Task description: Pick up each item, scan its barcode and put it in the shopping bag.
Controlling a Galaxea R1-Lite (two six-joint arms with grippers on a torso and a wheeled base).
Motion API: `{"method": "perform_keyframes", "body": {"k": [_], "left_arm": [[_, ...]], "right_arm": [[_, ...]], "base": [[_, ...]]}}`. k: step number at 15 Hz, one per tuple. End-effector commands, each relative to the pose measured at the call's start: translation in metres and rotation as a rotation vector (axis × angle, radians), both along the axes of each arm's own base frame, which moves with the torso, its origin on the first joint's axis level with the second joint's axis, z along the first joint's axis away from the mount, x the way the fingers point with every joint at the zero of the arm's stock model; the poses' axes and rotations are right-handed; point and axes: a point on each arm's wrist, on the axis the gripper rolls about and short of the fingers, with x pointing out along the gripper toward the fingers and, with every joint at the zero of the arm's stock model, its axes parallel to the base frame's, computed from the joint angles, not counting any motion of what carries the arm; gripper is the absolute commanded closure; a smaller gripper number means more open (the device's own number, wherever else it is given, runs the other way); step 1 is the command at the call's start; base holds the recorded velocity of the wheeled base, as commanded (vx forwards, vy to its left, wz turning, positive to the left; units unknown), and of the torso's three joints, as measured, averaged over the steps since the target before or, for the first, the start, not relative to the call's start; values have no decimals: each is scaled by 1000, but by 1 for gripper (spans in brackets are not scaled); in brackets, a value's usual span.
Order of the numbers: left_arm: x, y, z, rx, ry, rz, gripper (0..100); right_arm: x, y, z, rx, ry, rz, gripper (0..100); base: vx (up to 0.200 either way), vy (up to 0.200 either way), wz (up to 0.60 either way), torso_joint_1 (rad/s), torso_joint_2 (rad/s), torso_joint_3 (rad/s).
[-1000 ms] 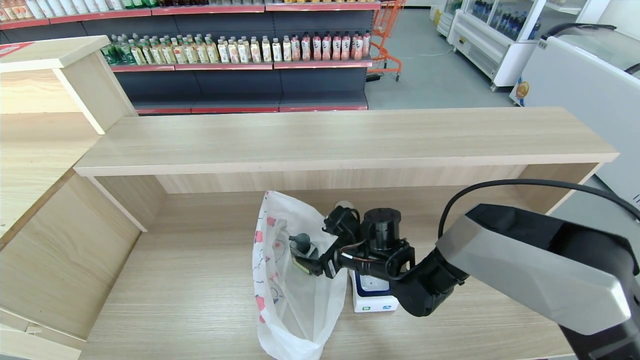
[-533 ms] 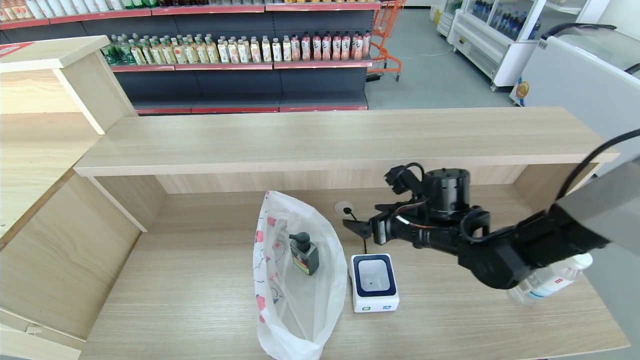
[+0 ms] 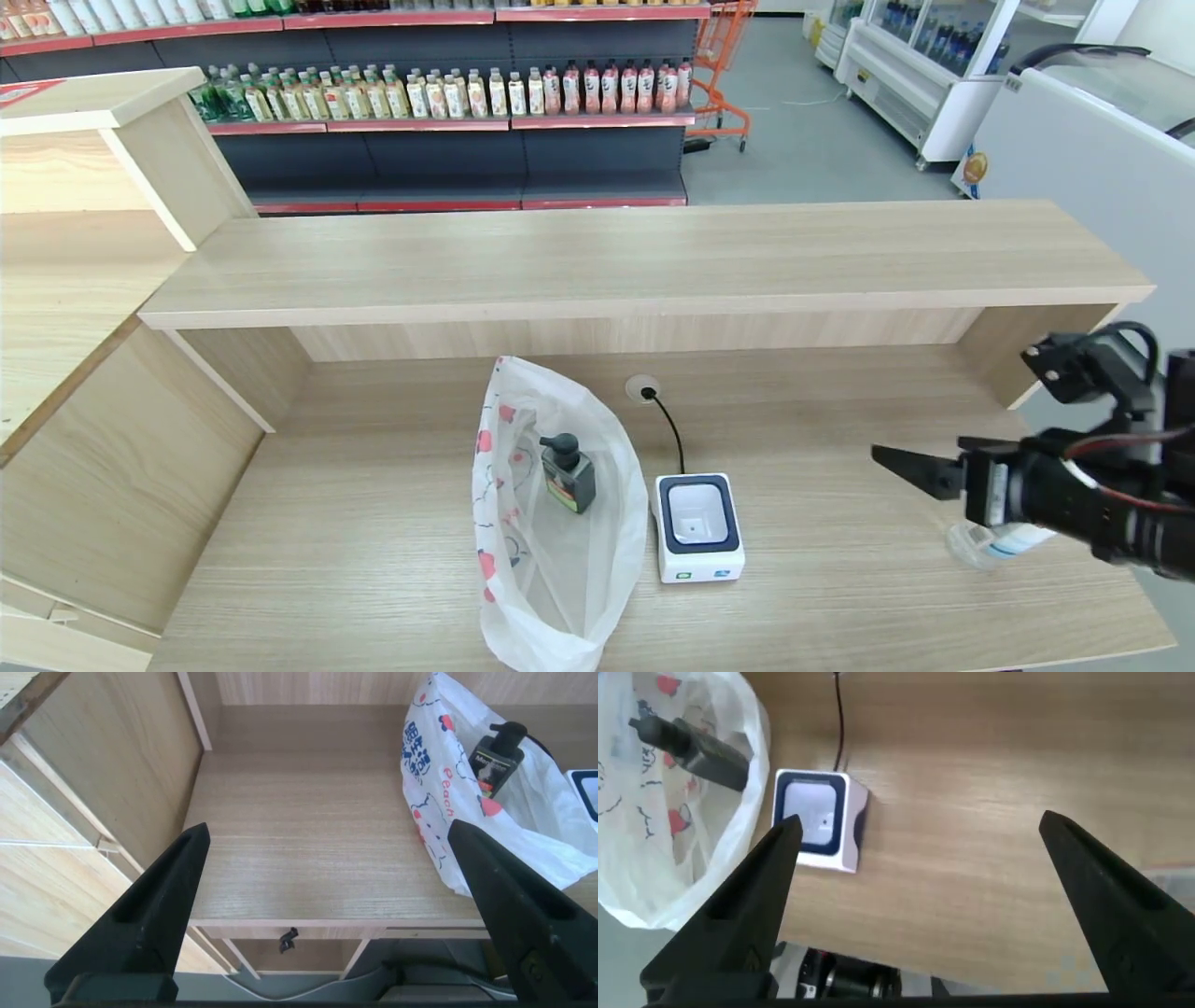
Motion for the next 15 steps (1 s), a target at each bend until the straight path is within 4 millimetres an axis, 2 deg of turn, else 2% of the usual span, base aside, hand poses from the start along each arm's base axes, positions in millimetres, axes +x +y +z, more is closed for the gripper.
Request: {"method": "perform_keyframes", "body": {"k": [1, 3, 6, 7, 14, 15], "left_arm": [[0, 0, 0, 0, 0, 0, 0], [0, 0, 0, 0, 0, 0, 0], [0, 0, 0, 0, 0, 0, 0], [0, 0, 0, -2, 0, 0, 0], [0, 0, 0, 3, 0, 0, 0], [0, 0, 0, 3, 0, 0, 0]], "right_arm": [[-61, -19, -8, 25, -40, -59, 0], [-85, -23, -13, 28, -70, -62, 0], [-106, -27, -10, 28, -70, -67, 0], [-109, -28, -8, 26, -61, -67, 0], [-111, -28, -1, 26, -61, -67, 0], [-111, -28, 1, 27, -69, -69, 0]], "base": [[0, 0, 0, 0, 0, 0], [0, 0, 0, 0, 0, 0], [0, 0, 0, 0, 0, 0], [-200, 0, 0, 2, -7, 2], [-200, 0, 0, 2, 0, 4], [0, 0, 0, 0, 0, 0]]}}
